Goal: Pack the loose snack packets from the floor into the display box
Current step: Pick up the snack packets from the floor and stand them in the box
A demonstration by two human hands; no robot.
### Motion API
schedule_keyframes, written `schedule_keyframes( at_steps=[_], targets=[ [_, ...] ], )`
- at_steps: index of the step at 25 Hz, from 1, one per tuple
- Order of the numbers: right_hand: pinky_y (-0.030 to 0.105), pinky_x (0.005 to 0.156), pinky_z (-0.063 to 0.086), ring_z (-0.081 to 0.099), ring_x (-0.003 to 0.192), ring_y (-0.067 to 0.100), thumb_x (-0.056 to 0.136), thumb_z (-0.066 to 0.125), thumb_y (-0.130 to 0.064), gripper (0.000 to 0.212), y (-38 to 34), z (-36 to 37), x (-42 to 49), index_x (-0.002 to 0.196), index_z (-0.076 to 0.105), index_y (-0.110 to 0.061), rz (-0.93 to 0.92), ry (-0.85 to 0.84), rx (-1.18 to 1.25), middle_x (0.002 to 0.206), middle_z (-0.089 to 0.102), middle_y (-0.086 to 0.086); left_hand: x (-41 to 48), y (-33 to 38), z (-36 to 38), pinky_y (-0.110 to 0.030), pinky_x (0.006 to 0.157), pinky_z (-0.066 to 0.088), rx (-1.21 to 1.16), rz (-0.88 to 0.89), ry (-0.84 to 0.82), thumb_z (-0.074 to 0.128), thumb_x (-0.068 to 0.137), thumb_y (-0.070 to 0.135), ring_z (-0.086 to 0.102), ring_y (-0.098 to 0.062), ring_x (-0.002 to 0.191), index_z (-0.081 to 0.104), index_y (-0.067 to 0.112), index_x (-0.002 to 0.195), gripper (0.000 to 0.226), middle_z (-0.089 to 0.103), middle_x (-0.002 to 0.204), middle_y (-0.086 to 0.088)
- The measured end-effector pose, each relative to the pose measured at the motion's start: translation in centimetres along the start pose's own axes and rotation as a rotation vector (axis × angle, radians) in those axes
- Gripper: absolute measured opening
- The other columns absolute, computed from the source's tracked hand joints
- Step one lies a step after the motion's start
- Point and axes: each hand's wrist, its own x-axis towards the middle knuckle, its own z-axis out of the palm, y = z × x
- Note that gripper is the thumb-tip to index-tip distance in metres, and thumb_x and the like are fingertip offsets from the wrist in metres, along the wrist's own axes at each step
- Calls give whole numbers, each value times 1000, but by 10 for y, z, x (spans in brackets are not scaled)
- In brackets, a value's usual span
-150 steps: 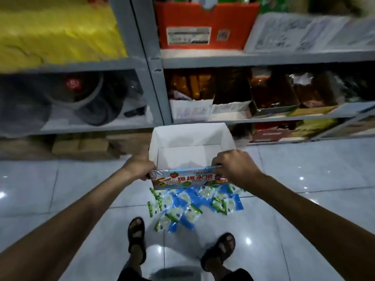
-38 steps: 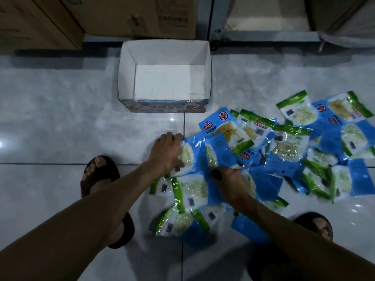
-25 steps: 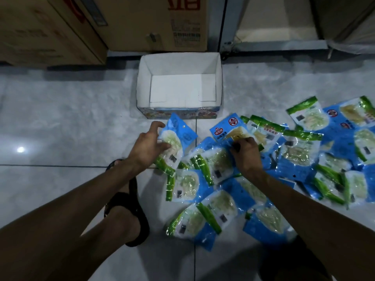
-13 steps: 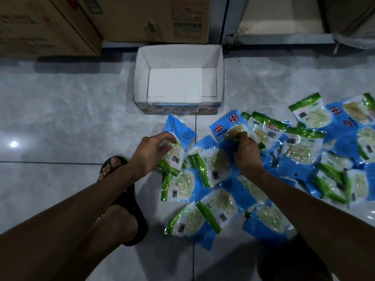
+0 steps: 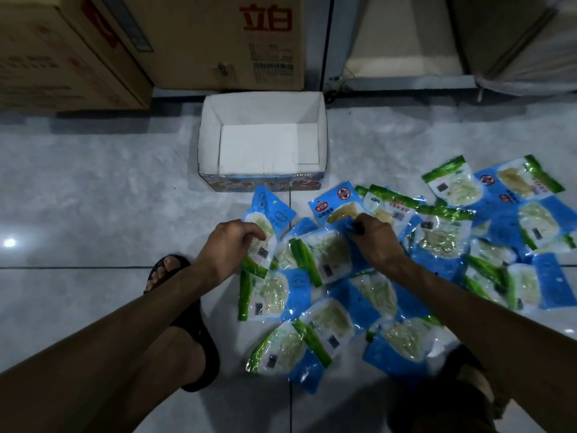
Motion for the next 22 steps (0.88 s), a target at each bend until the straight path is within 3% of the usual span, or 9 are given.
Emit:
schedule_keyframes(
  at_steps=[3, 7, 9, 12, 14, 16, 19, 22],
  targets=[
    [25, 67, 38, 58, 78, 23, 91, 57, -14, 27, -27, -54, -22, 118, 58, -10, -115, -12, 20, 94, 67, 13, -10, 29, -25, -26, 89, 46, 97, 43, 51, 54, 92, 4, 64, -25, 104, 74, 21, 104, 29, 69, 114, -8],
    [29, 49, 40, 49, 53, 21, 85, 51, -2, 56, -75, -126, -61, 127, 46, -39, -178, -100, 142, 69, 57, 11, -34, 87, -73, -30, 95, 48, 237, 189, 121, 53, 89, 6, 63, -28, 107, 70, 17, 115, 33, 66, 118, -10],
    [26, 44, 37, 44, 51, 19, 85, 49, 2, 46, -100, -150, -82, 115, 56, -33, -142, -134, 305, 65, 51, 9, -54, 118, -95, -33, 93, 49, 295, 261, 98, 48, 92, 28, 63, -27, 103, 68, 16, 116, 33, 61, 113, -7],
    [23, 44, 50, 58, 55, 19, 88, 47, 6, 21, -131, -163, -104, 95, 60, -9, 9, -238, 704, 73, 55, 11, -84, 159, -117, -37, 83, 52, 387, 288, -30, 31, 87, 74, 60, -22, 91, 62, 24, 119, 67, 51, 103, 0],
    [23, 49, 57, 65, 55, 19, 89, 46, 4, 13, -140, -162, -110, 90, 57, -2, 134, -285, 929, 79, 58, 14, -100, 174, -123, -38, 79, 53, 464, 309, -72, 29, 76, 86, 60, -21, 88, 57, 28, 125, 81, 49, 102, 3],
    [21, 46, 55, 67, 52, 17, 92, 44, 0, 13, -143, -159, -111, 98, 55, 2, 252, -341, 1088, 81, 62, 16, -107, 174, -122, -34, 73, 53, 481, 345, -16, 41, 82, 75, 60, -19, 83, 59, 24, 120, 67, 50, 97, 4],
    [21, 46, 55, 69, 51, 17, 96, 42, -9, 20, -141, -157, -114, 99, 57, 4, 285, -450, 1241, 72, 71, 15, -106, 167, -120, -27, 64, 45, 288, 327, 124, 57, 92, 46, 59, -16, 72, 62, 17, 85, 30, 51, 82, 6],
    [27, 59, 57, 67, 61, 19, 93, 54, -37, 36, -132, -163, -114, 101, 60, -2, 196, -520, 1290, 79, 70, 12, -95, 157, -129, -27, 57, 51, -22, 163, 76, 66, 89, 33, 66, -14, 68, 72, 13, 91, 21, 70, 84, 1]
  ],
)
